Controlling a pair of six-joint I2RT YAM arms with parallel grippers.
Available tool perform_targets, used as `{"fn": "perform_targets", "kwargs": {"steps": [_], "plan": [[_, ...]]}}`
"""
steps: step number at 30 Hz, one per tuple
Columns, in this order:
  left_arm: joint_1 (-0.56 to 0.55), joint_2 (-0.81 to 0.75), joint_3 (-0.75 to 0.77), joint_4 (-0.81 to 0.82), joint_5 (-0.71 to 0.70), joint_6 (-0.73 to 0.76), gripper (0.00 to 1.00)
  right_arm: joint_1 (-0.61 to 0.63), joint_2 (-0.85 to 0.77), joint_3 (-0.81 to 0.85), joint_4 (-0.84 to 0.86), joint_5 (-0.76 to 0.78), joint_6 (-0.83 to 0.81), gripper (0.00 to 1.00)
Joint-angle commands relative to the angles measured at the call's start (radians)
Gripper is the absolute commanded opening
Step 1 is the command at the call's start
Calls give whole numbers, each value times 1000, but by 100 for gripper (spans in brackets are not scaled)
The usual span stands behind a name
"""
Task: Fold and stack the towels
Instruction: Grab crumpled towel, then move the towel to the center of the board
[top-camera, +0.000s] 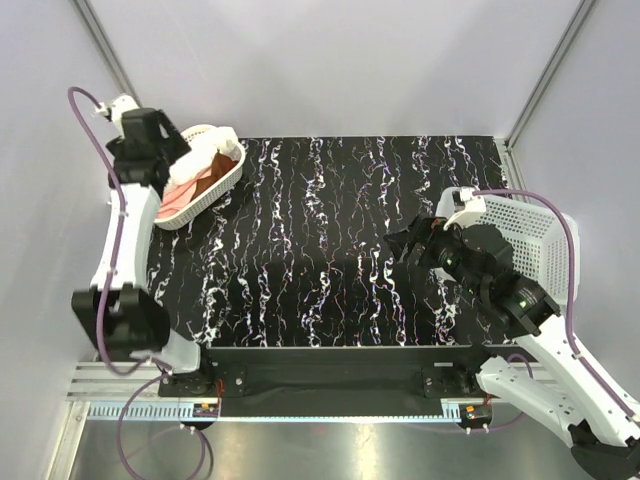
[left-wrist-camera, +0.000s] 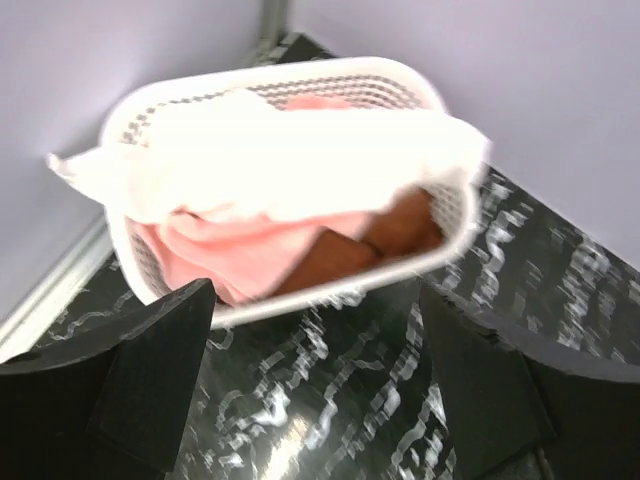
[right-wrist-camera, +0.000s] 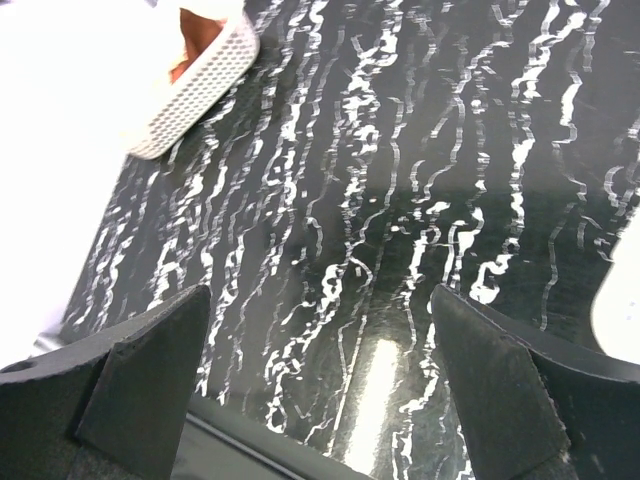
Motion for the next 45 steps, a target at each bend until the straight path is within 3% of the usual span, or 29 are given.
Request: {"fn": "perform_targets", "kwargs": {"steps": [1, 6, 15, 17, 19, 20, 21, 24, 28, 30, 32, 35, 37, 40, 44, 45], "plan": [[122, 190, 134, 39, 121, -35, 86, 6, -22, -24, 63, -60, -17, 100], [194, 436, 326, -99, 160, -47, 76, 6, -28, -36, 77, -40, -31, 100], [237, 649, 340, -67, 197, -58, 75, 6, -19, -13, 67, 23, -93, 100], [247, 677, 386, -67, 247, -53, 63, 6, -14, -7, 66, 26, -96, 100], [247, 677, 415, -67, 271, -40, 43, 5, -7, 4, 64, 26, -97, 100], [247, 661, 418, -58, 283, -37, 27, 5, -5, 7, 64, 24, -97, 100], [247, 639, 417, -18, 303, -37, 21, 5, 4, 11, 64, 29, -96, 100], [242, 543, 449, 54, 402, -62, 1, 5, 32, 45, 69, 29, -88, 100], [217, 414, 505, 180, 638, -139, 0, 5, 87, 108, 55, 58, -93, 100], [204, 366, 524, 292, 750, -268, 0, 6, 111, 132, 43, 83, -103, 100], [172, 343, 529, 466, 972, -428, 0, 6, 122, 157, 26, 121, -119, 100], [62, 311, 527, 418, 1103, -448, 0, 6, 131, 191, -2, 227, -154, 100], [-20, 225, 484, 309, 1037, -292, 0, 5, 128, 211, -18, 289, -177, 100], [-209, 73, 255, 199, 905, -107, 0, 6, 118, 238, -54, 313, -206, 100], [-408, -111, -204, 250, 743, -84, 2, 5, 110, 264, -115, 316, -195, 100], [-431, -138, -390, 270, 714, -98, 2, 5, 108, 258, -124, 313, -185, 100]]}}
